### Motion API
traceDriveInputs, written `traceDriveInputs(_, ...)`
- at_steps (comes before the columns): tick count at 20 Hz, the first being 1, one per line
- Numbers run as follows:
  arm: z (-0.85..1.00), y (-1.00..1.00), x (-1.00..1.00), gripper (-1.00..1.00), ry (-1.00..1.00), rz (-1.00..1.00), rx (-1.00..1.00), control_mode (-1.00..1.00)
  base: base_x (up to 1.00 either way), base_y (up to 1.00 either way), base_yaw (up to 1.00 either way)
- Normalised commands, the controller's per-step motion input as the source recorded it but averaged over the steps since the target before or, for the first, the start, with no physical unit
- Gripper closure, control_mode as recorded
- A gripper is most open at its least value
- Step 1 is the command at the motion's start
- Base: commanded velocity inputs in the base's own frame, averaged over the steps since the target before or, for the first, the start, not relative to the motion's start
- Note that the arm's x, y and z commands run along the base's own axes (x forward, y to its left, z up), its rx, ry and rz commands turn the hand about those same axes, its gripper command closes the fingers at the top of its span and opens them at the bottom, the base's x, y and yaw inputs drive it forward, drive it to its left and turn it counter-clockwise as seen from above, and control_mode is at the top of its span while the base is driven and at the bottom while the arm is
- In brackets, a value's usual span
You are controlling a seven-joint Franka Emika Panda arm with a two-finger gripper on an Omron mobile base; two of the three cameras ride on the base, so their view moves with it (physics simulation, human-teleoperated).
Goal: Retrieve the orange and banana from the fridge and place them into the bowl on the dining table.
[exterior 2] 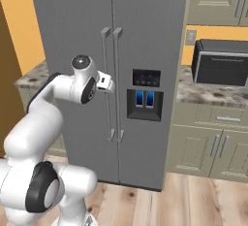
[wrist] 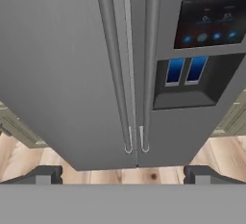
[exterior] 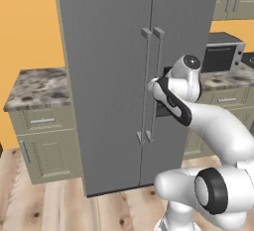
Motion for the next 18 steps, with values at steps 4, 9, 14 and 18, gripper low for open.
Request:
traceDriveInputs(4,-0.01,0.12,0.56,-1.0,0.0,0.0,0.0,-1.0,0.0,0.0,0.0)
traceDriveInputs(9,-0.01,0.09,0.51,-1.0,0.0,0.0,0.0,-1.0,0.0,0.0,0.0)
traceDriveInputs(14,-0.01,0.1,0.44,-1.0,0.0,0.0,0.0,-1.0,0.0,0.0,0.0)
traceDriveInputs(18,0.0,-0.01,0.42,-1.0,0.0,-0.01,0.0,-1.0,0.0,0.0,0.0)
